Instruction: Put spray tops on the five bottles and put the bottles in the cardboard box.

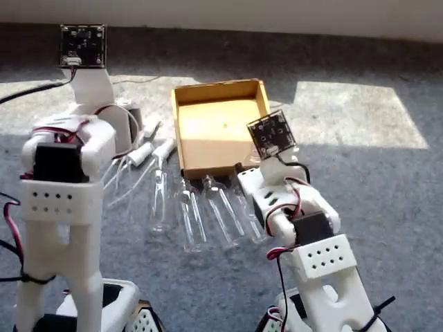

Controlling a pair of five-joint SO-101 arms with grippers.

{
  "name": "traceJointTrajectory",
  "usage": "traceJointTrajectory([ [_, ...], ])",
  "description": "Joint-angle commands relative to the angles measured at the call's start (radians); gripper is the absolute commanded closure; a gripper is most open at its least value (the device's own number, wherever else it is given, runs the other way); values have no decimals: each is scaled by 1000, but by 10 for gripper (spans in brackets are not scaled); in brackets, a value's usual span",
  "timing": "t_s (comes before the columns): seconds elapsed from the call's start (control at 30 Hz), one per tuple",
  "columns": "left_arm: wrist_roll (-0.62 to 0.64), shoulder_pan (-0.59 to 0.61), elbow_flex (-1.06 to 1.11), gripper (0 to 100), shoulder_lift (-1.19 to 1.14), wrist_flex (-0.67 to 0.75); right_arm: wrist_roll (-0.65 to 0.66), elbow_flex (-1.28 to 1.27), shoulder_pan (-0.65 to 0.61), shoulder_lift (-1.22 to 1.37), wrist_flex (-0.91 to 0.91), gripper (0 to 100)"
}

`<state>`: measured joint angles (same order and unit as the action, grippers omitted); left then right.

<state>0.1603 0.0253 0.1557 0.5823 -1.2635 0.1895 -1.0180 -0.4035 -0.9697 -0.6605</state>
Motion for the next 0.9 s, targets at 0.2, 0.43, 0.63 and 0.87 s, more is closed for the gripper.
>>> traceJointTrajectory([
  [0.2, 17, -205, 116, 996, 458, 393, -21, -142, -174, -213, 194, 995],
  [0.43, 18, -325, 133, 995, 483, 512, 83, -292, -182, -490, 197, 995],
  [0.63, 15, -516, 159, 995, 473, 601, 127, -475, -182, -628, 196, 995],
  [0.87, 12, -595, 302, 995, 472, 726, 129, -510, -183, -674, 194, 995],
])
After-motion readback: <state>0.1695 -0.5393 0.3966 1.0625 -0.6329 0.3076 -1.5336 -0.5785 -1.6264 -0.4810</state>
